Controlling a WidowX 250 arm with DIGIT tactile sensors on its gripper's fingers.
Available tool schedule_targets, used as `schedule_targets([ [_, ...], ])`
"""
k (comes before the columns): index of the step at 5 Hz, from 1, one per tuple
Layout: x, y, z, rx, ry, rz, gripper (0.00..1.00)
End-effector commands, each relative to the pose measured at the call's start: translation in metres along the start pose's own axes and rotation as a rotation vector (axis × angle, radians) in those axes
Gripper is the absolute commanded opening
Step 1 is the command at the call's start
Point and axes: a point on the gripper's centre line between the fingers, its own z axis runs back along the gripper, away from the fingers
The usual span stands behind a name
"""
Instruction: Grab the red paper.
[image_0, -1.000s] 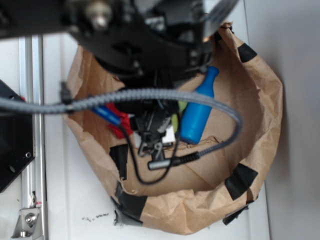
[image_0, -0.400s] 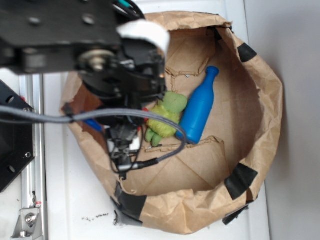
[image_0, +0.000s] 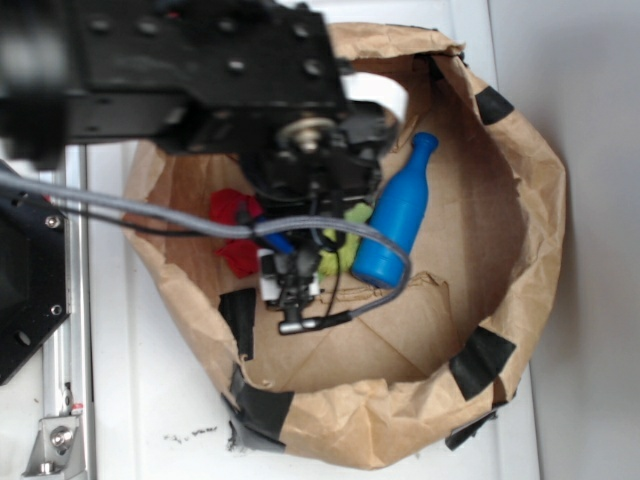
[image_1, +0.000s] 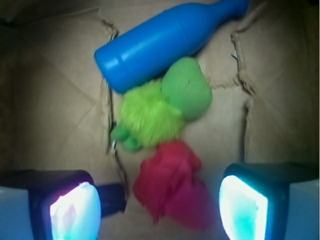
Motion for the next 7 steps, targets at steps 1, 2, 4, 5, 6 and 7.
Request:
schedule_targets([
  [1,0.004,-0.002,0.009,0.028,-0.074,-0.023,1.0],
  [2,0.001,0.0,0.005,0.026,-0.087,-0.038,1.0],
  [4,-0.02,0.0,-0.024,-0.012,-0.043,-0.076,1.0],
  [5,-0.021,0.011,-0.045,-0.013,-0.046,-0.093,1.0],
  [6,-0.021,0.016,-0.062,-0.032,-0.026,-0.11,1.0],
  [7,-0.022,0.015,-0.061,-0.045,-0.023,-0.112,1.0],
])
